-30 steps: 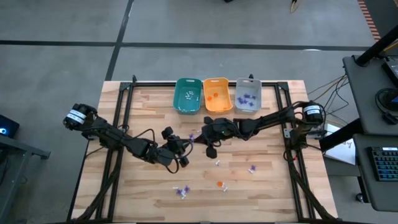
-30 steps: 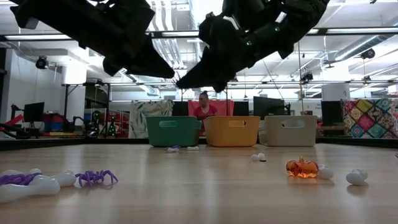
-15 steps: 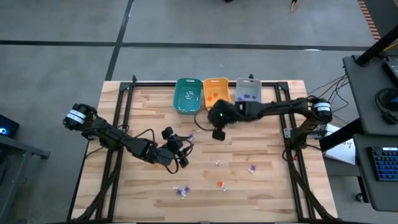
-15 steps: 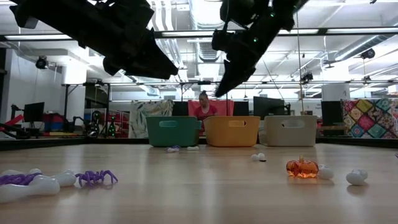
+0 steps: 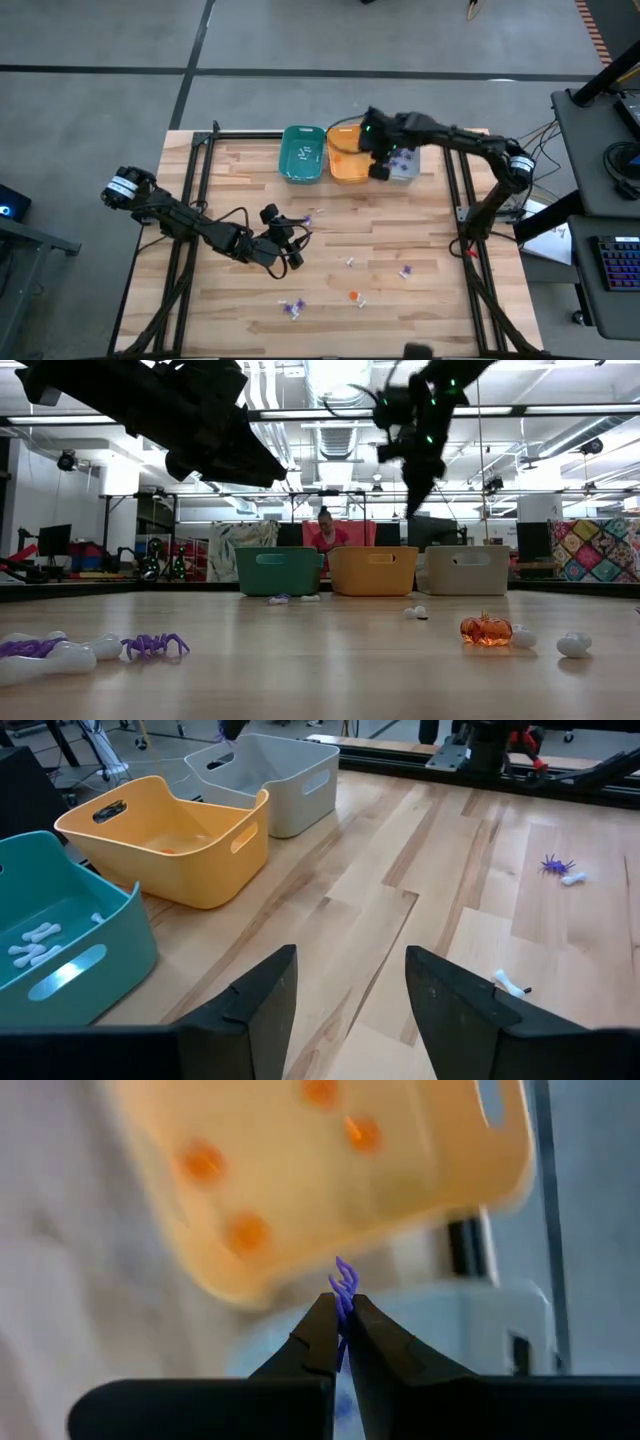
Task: Sort Halloween decoration
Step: Put the purple spider toy into the gray bin, then put the white bone toy into the blue bin
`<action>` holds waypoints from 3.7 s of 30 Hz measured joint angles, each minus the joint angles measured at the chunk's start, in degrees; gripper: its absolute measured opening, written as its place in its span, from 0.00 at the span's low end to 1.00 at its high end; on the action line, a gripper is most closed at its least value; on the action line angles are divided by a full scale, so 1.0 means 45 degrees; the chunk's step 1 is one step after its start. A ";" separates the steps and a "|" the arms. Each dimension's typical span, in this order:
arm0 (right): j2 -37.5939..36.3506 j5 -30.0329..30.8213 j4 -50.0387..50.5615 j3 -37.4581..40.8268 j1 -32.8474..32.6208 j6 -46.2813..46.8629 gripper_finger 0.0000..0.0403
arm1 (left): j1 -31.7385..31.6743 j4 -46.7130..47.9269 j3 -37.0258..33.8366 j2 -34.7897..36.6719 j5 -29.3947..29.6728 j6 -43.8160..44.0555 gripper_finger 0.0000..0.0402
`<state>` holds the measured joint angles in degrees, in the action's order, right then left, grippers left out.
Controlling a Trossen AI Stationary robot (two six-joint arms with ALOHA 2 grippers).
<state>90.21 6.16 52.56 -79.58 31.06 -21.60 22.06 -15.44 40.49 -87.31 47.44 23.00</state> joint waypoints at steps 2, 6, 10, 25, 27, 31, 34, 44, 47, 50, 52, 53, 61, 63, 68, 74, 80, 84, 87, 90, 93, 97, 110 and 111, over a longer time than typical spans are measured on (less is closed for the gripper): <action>0.0000 -0.0001 0.0118 0.0237 0.0899 -0.0767 0.03 | 0.0000 0.0000 0.0000 0.0000 0.0000 0.0000 0.43; 0.0189 -0.0001 0.0105 0.0633 0.2650 -0.1112 0.02 | 0.0000 -0.0002 0.0000 -0.0073 0.0005 0.0000 0.43; 0.0553 -0.0059 0.0060 0.0996 0.4011 -0.0887 0.03 | -0.0018 0.0009 0.0000 -0.0160 0.0005 0.0000 0.43; 0.1909 -0.0261 -0.0874 0.1094 0.5075 0.0867 0.14 | -0.0073 -0.0090 0.0000 -0.0160 0.0044 0.0000 0.42; 0.1909 -0.0376 -0.0904 0.1094 0.5073 0.0912 0.19 | -0.0083 -0.0097 0.0000 -0.0160 0.0044 0.0000 0.42; 0.1876 -0.0371 -0.0843 0.1094 0.5073 0.1027 0.25 | -0.0127 -0.0097 0.0000 -0.0160 0.0044 0.0000 0.42; 0.1684 -0.0393 -0.0555 0.1063 0.5068 0.1621 0.26 | -0.0131 -0.0098 0.0000 -0.0160 0.0044 0.0000 0.42; -0.0124 -0.0503 0.0188 0.1084 0.3856 0.3474 0.21 | -0.0163 -0.0092 0.0000 -0.0168 0.0034 0.0000 0.42; -0.0804 -0.0504 0.0142 0.1088 0.3102 0.3749 0.20 | -0.0270 -0.0105 0.0000 -0.0324 0.0036 0.0000 0.42; -0.1449 -0.0482 -0.0088 0.1140 0.2266 0.4084 0.19 | -0.0423 -0.0102 0.0000 -0.0619 0.0034 0.0005 0.42; -0.1873 -0.0468 -0.0241 0.1220 0.1677 0.4295 0.19 | -0.0479 -0.0125 0.0000 -0.0882 0.0020 0.0085 0.42; -0.2069 -0.0459 -0.0288 0.1271 0.1376 0.4431 0.19 | -0.0495 -0.0137 0.0000 -0.0998 0.0010 0.0090 0.42; -0.3848 -0.0464 -0.2137 0.3005 -0.1337 0.5334 0.18 | -0.0486 -0.0285 0.0000 -0.1282 -0.0015 0.0092 0.43; -0.4286 -0.0466 -0.2964 0.3731 -0.2002 0.5567 0.18 | -0.0489 -0.0282 0.0000 -0.1282 -0.0015 0.0021 0.43; -0.5062 -0.0464 -0.5625 0.5770 -0.3608 0.5575 0.18 | -0.0532 -0.0315 0.0000 -0.1282 -0.0015 -0.0001 0.43; -0.5285 -0.0464 -0.7160 0.7233 -0.5090 0.6189 0.18 | -0.0789 -0.0425 0.0000 -0.1282 -0.0146 -0.0291 0.41; -0.5285 -0.0456 -0.7984 0.7814 -0.5735 0.6831 0.18 | -0.1576 -0.0948 0.0000 -0.1342 -0.1655 -0.1142 0.38; -0.5285 -0.0370 -0.8333 0.7836 -0.5821 0.7033 0.18 | -0.2422 -0.1287 0.0000 -0.1618 -0.2989 -0.1854 0.38; -0.5285 -0.0360 -0.8522 0.7836 -0.5821 0.7217 0.18 | -0.3098 -0.1287 0.0000 -0.1943 -0.3701 -0.2374 0.38; -0.5285 -0.0362 -0.8520 0.7836 -0.5821 0.7378 0.18 | -0.3717 -0.1349 0.0000 -0.2336 -0.4293 -0.2767 0.38; -0.5285 -0.0354 -0.8520 0.7836 -0.5821 0.7484 0.18 | -0.4177 -0.1515 0.0000 -0.2729 -0.4790 -0.3026 0.38; -0.5280 -0.0353 -0.8523 0.7836 -0.5821 0.7481 0.18 | -0.4522 -0.2106 0.0000 -0.3247 -0.5097 -0.3297 0.38; -0.5271 -0.0347 -0.8516 0.7941 -0.5816 0.7474 0.18 | -0.4969 -0.3391 0.0000 -0.4329 -0.5119 -0.4072 0.38; -0.5270 -0.0347 -0.8516 0.7943 -0.5816 0.7471 0.18 | -0.4990 -0.3396 0.0000 -0.4381 -0.5122 -0.4138 0.38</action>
<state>66.50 4.60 14.24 -43.83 4.89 12.02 -0.39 -30.73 40.49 -107.02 24.39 4.38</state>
